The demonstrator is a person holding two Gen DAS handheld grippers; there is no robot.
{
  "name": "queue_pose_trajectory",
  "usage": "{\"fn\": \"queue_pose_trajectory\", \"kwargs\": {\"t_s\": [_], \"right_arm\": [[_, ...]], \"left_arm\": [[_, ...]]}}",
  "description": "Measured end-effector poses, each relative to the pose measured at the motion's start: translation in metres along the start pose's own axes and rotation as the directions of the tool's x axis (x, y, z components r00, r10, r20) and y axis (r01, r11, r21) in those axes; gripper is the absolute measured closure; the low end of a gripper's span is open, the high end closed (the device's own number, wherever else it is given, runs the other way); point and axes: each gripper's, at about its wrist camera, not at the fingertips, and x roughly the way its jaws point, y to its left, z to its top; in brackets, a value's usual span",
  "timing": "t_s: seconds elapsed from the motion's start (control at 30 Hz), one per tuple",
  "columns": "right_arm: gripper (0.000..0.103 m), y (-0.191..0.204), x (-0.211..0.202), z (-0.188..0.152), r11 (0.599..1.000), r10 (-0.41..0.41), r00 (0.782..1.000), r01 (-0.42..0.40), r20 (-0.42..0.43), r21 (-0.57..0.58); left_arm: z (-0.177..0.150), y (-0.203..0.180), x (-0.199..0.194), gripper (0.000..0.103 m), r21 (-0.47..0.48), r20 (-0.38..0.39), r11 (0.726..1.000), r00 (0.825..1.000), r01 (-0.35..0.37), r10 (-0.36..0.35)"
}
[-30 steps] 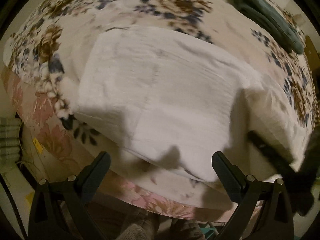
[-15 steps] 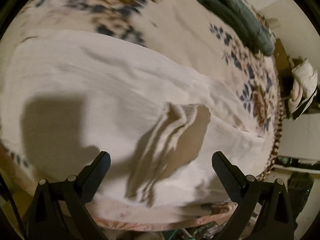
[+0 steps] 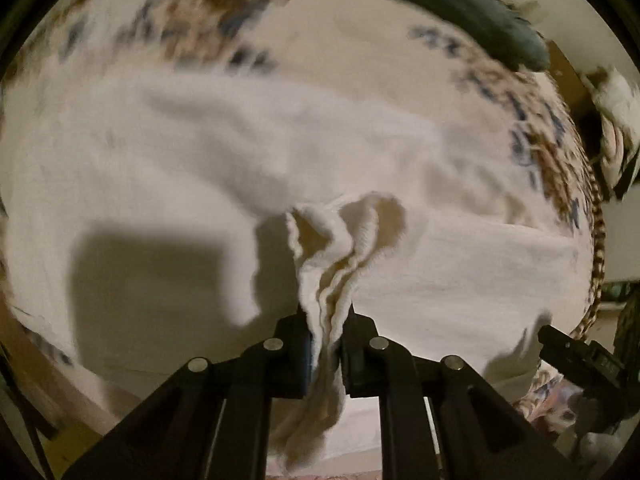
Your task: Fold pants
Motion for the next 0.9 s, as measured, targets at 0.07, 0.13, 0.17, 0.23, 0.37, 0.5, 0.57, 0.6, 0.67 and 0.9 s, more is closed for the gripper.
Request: {"fn": "queue_pose_trajectory", "kwargs": {"t_s": [0.07, 0.13, 0.17, 0.23, 0.37, 0.5, 0.57, 0.6, 0.67, 0.9], "right_arm": [[0.014, -0.001, 0.001, 0.002, 1.0, -0.007, 1.0, 0.007, -0.014, 0.005], [0.013, 0.0, -0.005, 0.004, 1.0, 0.004, 1.0, -0.004, -0.01, 0.006], [0.014, 0.003, -0.01, 0.004, 1.0, 0.008, 1.0, -0.008, -0.007, -0.001], [0.014, 0.008, -0.018, 0.002, 1.0, 0.01, 1.0, -0.01, -0.004, -0.013], [0.014, 0.041, -0.028, -0.01, 0.996, 0.075, 0.997, -0.077, -0.025, -0.053], [0.014, 0.093, -0.019, -0.024, 0.982, 0.113, 0.992, -0.12, -0.06, -0.144], [0.014, 0.119, -0.007, -0.028, 0.974, 0.122, 0.989, -0.136, -0.085, -0.181], [0.014, 0.131, -0.001, -0.029, 0.971, 0.124, 0.988, -0.14, -0.096, -0.195], [0.014, 0.151, 0.011, -0.031, 0.964, 0.117, 0.987, -0.14, -0.113, -0.225], [0.013, 0.197, 0.046, -0.032, 0.947, 0.074, 0.986, -0.117, -0.152, -0.298]], "left_arm": [[0.002, 0.008, 0.004, 0.085, -0.021, -0.014, 1.0, 1.0, 0.017, -0.017], [0.006, 0.01, -0.001, 0.081, -0.046, -0.033, 0.998, 0.998, 0.042, -0.044], [0.006, 0.014, -0.008, 0.078, -0.068, -0.023, 0.996, 0.998, 0.061, -0.063], [-0.001, 0.026, -0.031, 0.065, -0.131, 0.034, 0.983, 0.991, 0.132, -0.128], [-0.039, 0.078, -0.071, 0.0, -0.29, 0.197, 0.921, 0.958, 0.261, -0.21], [-0.072, 0.15, -0.078, 0.0, -0.505, 0.276, 0.818, 0.949, 0.276, -0.149], [-0.084, 0.186, -0.067, 0.0, -0.627, 0.316, 0.712, 0.938, 0.317, -0.14], [-0.088, 0.2, -0.062, 0.0, -0.665, 0.341, 0.662, 0.929, 0.345, -0.142], [-0.088, 0.219, -0.053, 0.001, -0.709, 0.37, 0.594, 0.917, 0.381, -0.147], [-0.057, 0.228, -0.042, 0.038, -0.665, 0.425, 0.637, 0.899, 0.39, -0.108]]}}
